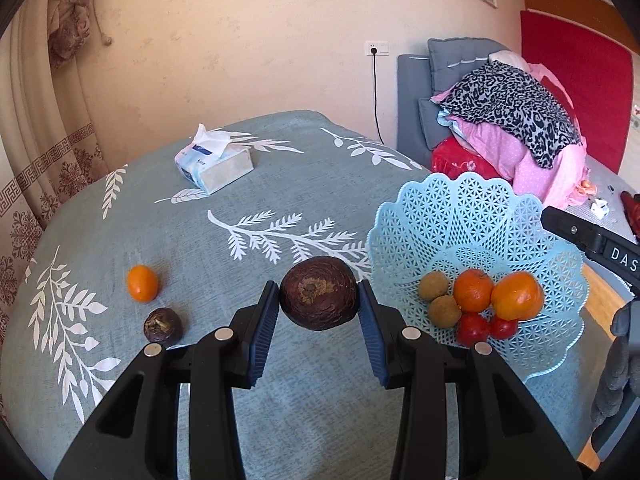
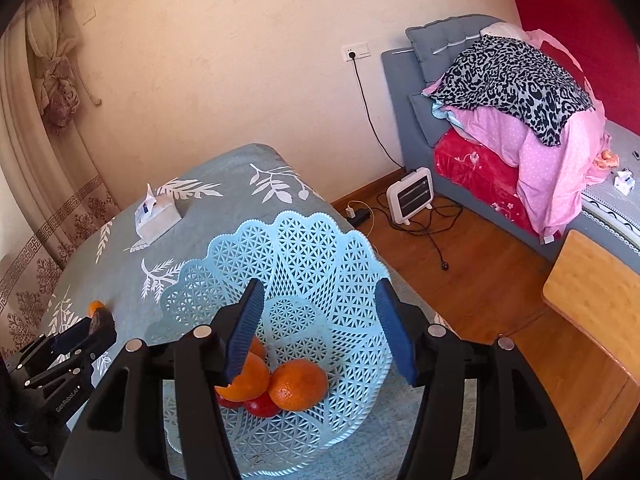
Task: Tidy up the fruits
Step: 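Lower the passion fruit into the basket and open the left gripper, then grasp the small tangerine with the left gripper while the right moves toward the other passion fruit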
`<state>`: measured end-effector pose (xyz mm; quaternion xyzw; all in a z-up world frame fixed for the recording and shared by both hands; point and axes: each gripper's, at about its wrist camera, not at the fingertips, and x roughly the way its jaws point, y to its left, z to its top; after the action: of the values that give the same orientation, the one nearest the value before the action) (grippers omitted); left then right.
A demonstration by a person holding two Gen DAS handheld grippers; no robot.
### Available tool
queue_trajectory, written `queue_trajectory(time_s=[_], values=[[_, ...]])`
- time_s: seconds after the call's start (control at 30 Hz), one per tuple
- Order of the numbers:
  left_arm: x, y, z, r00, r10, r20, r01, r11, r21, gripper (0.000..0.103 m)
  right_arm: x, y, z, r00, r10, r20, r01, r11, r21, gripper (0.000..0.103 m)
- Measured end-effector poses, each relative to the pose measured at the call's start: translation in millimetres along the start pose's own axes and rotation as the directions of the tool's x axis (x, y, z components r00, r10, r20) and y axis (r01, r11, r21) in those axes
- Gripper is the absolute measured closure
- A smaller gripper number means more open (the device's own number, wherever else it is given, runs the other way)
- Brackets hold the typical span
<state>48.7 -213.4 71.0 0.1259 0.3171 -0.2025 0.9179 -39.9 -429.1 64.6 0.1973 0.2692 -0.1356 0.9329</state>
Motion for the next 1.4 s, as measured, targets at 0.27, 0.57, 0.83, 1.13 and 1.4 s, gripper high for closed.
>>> queue_trajectory(time_s=[0.27,0.57,0.83,1.13,1.4], values=[[11.0,-27.5,12.2,0.998,-0.059,-0.014,0.06,0.998,0.031,0.062,-4.6,-10.3,1.5,1.0,-0.013,0.023,0.012,1.0,0.011,0.042],[18.3,-45.0,16.5,0.986,-0.159,-0.048,0.16,0.987,0.007,0.059,-2.7,-9.0,-0.4,1.0,-0.002,0.014,0.002,1.0,0.005,0.042],[15.5,-23.5,17.7,0.992,-0.119,-0.032,0.118,0.992,-0.038,0.04,-2.4,-2.4,-2.5,1.0,0.001,0.012,0.0,1.0,-0.006,0.042],[13.5,14.9,17.3,0.998,-0.054,-0.018,0.052,0.992,-0.116,0.017,-4.1,17.3,-8.1,1.0,0.006,0.023,-0.005,0.998,-0.06,0.03],[15.9,50.2,14.7,1.0,0.005,-0.03,-0.01,0.986,-0.166,0.013,-3.5,37.4,-13.7,1.0,0.019,0.019,-0.017,0.994,-0.111,0.03]])
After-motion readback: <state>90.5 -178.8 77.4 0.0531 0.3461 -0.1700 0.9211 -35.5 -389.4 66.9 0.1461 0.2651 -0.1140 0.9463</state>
